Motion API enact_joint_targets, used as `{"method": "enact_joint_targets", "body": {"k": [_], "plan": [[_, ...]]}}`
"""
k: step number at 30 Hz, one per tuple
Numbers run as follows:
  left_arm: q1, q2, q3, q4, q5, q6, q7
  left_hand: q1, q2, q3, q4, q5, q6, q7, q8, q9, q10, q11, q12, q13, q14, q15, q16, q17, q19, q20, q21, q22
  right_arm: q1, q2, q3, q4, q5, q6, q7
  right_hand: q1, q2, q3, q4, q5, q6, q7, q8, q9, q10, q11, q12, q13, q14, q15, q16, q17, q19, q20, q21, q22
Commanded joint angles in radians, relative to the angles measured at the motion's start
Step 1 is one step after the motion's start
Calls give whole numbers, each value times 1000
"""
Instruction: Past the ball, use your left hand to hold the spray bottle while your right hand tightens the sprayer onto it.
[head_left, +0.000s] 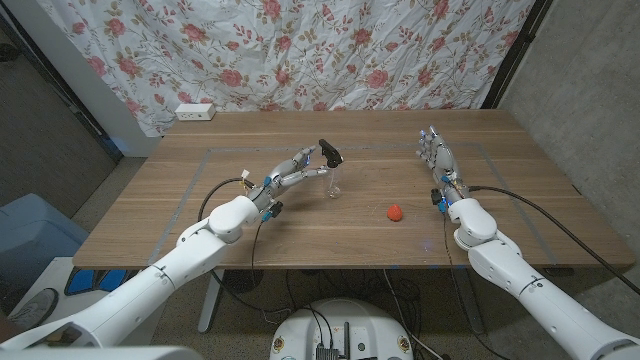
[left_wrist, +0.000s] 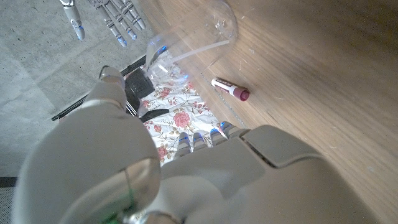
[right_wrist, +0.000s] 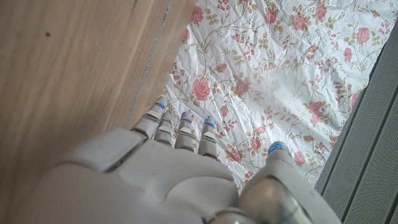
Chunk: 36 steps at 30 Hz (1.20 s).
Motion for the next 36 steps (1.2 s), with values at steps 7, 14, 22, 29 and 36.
{"method": "enact_joint_targets", "body": {"k": [7, 14, 22, 29, 36], "plan": [[-8, -8, -46, 99, -71, -109, -61, -43, 24, -2, 17, -1, 20, 16, 9, -1, 13, 10, 16, 0, -68, 11, 11, 3, -79, -23, 15, 3, -2, 0, 10, -33, 32, -48, -3, -25, 2, 0, 15, -5, -19, 12, -1, -1, -11, 12, 4, 3, -12, 1, 4, 6, -3, -5, 7, 2], [-13, -32, -59, 148, -109, -135, -74, -65, 36, -4, 25, -1, 33, 18, 11, -2, 22, 6, 19, 0, -57, 3, 14, 3, -68, -23, 19, 3, 23, 14, 2, -13, 45, -57, 9, -33, 6, -1, 19, -5, -27, 13, 0, -1, -13, 10, 4, 3, -15, -2, 4, 7, -7, -4, 6, 2], [-32, -67, -71, 211, -130, -168, -70, -92, 50, -8, 35, 0, 50, 20, 14, -2, 35, 3, 22, 0, -41, -3, 17, 2, -57, -25, 22, 3, 68, 22, -12, 7, 56, -89, 28, -42, 9, -3, 23, -4, -33, 18, 1, -1, -10, 2, 7, 3, -13, -9, 6, 7, -8, -9, 7, 2], [-57, -108, -77, 267, -132, -190, -43, -119, 60, -13, 43, 1, 71, 20, 17, -2, 55, -3, 27, -1, -22, -8, 20, 2, -39, -26, 26, 3, 106, 43, -25, 46, 59, -89, 40, -49, 13, -2, 26, -3, -34, 21, 4, -2, -5, 1, 9, 2, -9, -20, 8, 8, -4, -19, 9, 2], [-68, -148, -84, 289, -124, -195, 21, -138, 75, -13, 47, 2, 91, 19, 19, -3, 74, -1, 30, -1, -2, -10, 21, 1, -15, -25, 31, 3, 127, 65, -40, 74, 51, -88, 30, -54, 18, -1, 29, -1, -29, 24, 8, -2, -4, -1, 10, 2, -7, -29, 9, 7, -3, -28, 10, 2]]}}
